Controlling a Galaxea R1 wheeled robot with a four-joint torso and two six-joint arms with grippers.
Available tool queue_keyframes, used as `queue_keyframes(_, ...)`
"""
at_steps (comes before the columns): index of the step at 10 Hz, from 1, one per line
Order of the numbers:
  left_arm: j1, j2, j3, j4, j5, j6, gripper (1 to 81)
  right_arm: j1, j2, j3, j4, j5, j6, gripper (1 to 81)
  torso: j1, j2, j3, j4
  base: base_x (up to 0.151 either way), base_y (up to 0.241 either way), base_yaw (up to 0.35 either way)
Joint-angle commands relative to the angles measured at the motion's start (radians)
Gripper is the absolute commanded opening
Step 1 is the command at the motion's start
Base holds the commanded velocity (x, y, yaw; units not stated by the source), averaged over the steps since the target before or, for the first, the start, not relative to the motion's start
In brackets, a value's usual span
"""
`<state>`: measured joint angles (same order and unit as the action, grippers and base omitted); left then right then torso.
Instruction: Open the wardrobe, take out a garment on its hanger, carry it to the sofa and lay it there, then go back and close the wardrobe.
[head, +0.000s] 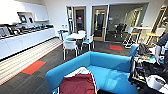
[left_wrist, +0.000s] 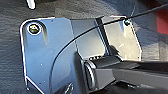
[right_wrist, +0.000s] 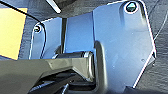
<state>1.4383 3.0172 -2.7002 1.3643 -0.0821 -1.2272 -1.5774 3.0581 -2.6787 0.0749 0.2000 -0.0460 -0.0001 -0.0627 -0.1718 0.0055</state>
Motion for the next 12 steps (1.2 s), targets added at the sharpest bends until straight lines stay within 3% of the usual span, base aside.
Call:
queue_keyframes(1, -0.043, -0.001, 0.000, 0.009, 0.033, 0.005, 81.1, 0.026, 0.003, 0.004, 0.002, -0.054, -0.006, 81.1, 0.000, 0.000, 0.000, 0.000, 0.000, 0.000, 0.000)
queue_keyframes(6, -0.042, 0.000, 0.000, 0.010, 0.035, 0.008, 81.1, 0.027, 0.006, 0.001, 0.002, -0.056, -0.006, 81.1, 0.000, 0.000, 0.000, 0.000, 0.000, 0.000, 0.021)
queue_keyframes(12, -0.043, 0.000, -0.009, 0.012, 0.035, 0.015, 81.1, 0.027, 0.007, 0.001, 0.002, -0.070, -0.006, 81.1, 0.000, 0.000, 0.000, 0.000, 0.000, 0.000, 0.287)
